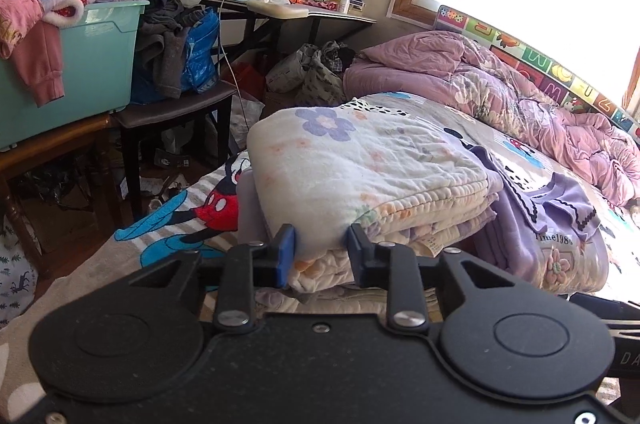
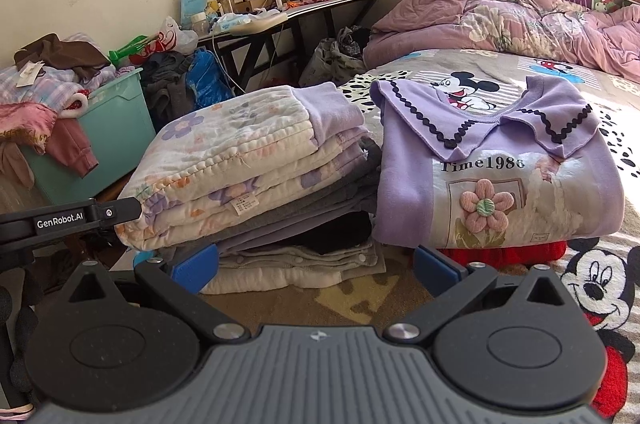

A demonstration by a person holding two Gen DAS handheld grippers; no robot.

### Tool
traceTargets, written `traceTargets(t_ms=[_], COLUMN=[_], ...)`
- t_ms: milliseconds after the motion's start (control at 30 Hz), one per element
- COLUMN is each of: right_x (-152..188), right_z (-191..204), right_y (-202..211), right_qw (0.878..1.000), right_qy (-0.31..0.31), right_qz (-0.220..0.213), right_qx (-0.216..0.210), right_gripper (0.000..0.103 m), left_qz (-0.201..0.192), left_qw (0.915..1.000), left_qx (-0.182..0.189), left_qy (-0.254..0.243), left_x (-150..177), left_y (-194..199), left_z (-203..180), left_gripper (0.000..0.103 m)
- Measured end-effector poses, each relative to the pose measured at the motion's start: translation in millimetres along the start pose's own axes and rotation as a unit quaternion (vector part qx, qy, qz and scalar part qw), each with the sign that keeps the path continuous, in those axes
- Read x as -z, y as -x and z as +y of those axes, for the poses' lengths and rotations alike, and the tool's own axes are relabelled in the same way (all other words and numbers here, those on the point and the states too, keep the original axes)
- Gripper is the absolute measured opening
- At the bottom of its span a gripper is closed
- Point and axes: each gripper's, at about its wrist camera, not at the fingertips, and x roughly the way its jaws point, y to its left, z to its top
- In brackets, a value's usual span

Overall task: Fold clothes
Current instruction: 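Grasp the white floral quilted pants from the stack with the left gripper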

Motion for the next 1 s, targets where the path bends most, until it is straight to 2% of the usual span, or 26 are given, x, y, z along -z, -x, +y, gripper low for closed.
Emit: traceTargets(t_ms=[67, 100, 267, 367, 400, 467, 500, 533, 633, 733, 933, 1000], right_x=[2.0, 3.0, 6.2, 6.9, 6.9, 5.7, 5.1, 3.5, -0.8, -2.6, 2.7, 6.7], right_z=[-2.2, -3.3, -11.5, -19.5, -23.3, -29.3, -31.6, -34.0, -41.2, -48.1, -60.1, -63.9], right_y=[7.8, 11.7, 42.9, 69.6, 80.5, 94.6, 101.9, 105.0, 110.8, 99.0, 71.1, 66.5], right_qw=[1.0, 1.0, 1.0, 0.999, 0.999, 0.999, 0.999, 0.999, 0.999, 1.0, 1.0, 1.0], right_qy=[-0.001, -0.001, -0.015, -0.028, -0.029, -0.024, -0.021, -0.018, -0.011, -0.013, -0.014, -0.01], right_qz=[0.0, 0.0, -0.007, -0.012, -0.014, -0.018, -0.021, -0.023, -0.028, -0.021, -0.002, -0.001], right_qx=[0.0, 0.001, 0.003, 0.009, 0.011, 0.014, 0.015, 0.015, 0.015, 0.014, 0.011, 0.007], right_gripper=[0.103, 0.103, 0.103, 0.103, 0.103, 0.103, 0.103, 0.103, 0.103, 0.103, 0.103, 0.103], left_qz=[-0.004, -0.01, -0.043, -0.057, -0.049, -0.041, -0.04, -0.037, -0.025, -0.011, 0.003, -0.007], left_qw=[0.9998, 0.9993, 0.9925, 0.991, 0.9927, 0.9957, 0.9963, 0.9961, 0.9928, 0.9939, 0.9922, 0.9862], left_qx=[0.018, 0.034, 0.114, 0.12, 0.109, 0.08, 0.065, 0.052, 0.015, 0.014, 0.023, -0.004], left_qy=[0.008, 0.007, -0.012, -0.019, -0.01, -0.019, -0.038, -0.06, -0.117, -0.109, -0.122, -0.165], left_x=[-3.4, -5.6, -20.6, -31.2, -33.0, -30.4, -26.4, -22.9, -14.7, -13.7, -3.6, -1.1], left_y=[7.9, 16.6, 64.7, 87.9, 86.1, 76.1, 69.9, 61.9, 35.4, 11.4, -37.6, -46.6], left_z=[-4.7, -9.6, -47.3, -70.1, -75.0, -82.9, -90.6, -97.3, -112.7, -100.8, -116.7, -138.3], left_gripper=[0.015, 0.0, 0.0, 0.0, 0.0, 0.027, 0.053, 0.06, 0.06, 0.06, 0.06, 0.06])
